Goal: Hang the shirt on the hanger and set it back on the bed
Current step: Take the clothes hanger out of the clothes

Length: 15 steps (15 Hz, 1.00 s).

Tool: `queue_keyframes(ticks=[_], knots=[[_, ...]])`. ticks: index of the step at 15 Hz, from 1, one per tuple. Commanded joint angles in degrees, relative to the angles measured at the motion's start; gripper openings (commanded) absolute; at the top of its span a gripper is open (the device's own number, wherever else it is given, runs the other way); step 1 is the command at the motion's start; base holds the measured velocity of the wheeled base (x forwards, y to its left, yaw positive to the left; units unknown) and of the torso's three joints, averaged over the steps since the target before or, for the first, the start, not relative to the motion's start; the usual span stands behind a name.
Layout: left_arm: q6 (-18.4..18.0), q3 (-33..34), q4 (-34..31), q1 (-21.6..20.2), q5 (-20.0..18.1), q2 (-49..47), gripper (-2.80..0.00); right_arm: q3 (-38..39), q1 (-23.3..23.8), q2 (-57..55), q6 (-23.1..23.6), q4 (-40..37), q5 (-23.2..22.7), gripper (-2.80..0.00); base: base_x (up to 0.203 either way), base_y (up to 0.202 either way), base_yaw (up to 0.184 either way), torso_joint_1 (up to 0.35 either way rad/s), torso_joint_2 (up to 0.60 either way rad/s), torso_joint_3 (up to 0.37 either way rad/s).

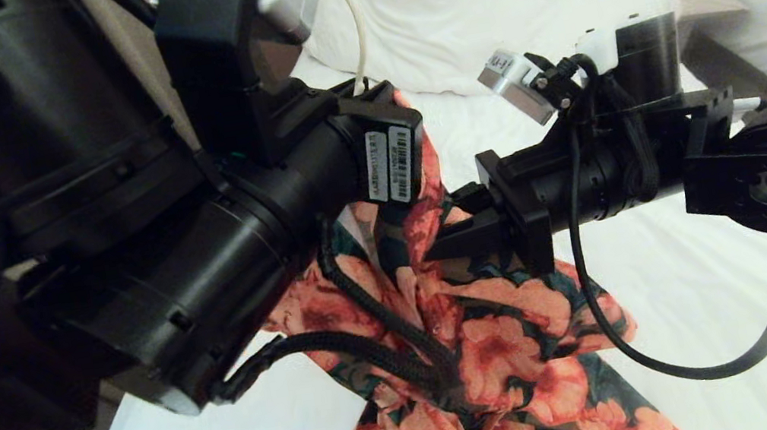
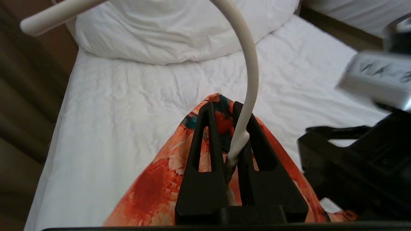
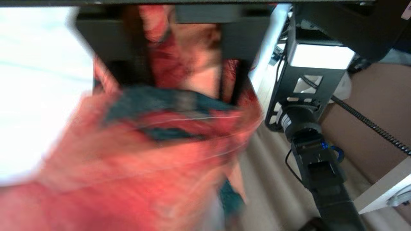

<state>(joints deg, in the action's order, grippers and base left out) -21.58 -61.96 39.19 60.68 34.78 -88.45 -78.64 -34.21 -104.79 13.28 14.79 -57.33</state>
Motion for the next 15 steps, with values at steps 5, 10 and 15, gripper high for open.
queue_keyframes(ticks=[5, 10, 15], knots=[[1.25, 0.87, 0.36, 0.21, 0.29, 0.91, -2.80, 0.09, 0.61, 4.67, -11.37, 0.07, 1.52, 0.00, 0.000, 0.000, 0.000, 0.000, 0.00, 0.000], [1.80, 1.19, 0.36, 0.31, 0.29, 0.91, -2.80, -0.63, 1.97, 7.23, -14.13, -2.44, 5.70, 0.00, 0.000, 0.000, 0.000, 0.000, 0.00, 0.000], [1.45, -0.79, 0.18, 0.31, 0.55, 0.74, -2.80, -0.90, 2.04, 8.62, -10.08, -12.38, 10.29, 0.00, 0.000, 0.000, 0.000, 0.000, 0.00, 0.000]])
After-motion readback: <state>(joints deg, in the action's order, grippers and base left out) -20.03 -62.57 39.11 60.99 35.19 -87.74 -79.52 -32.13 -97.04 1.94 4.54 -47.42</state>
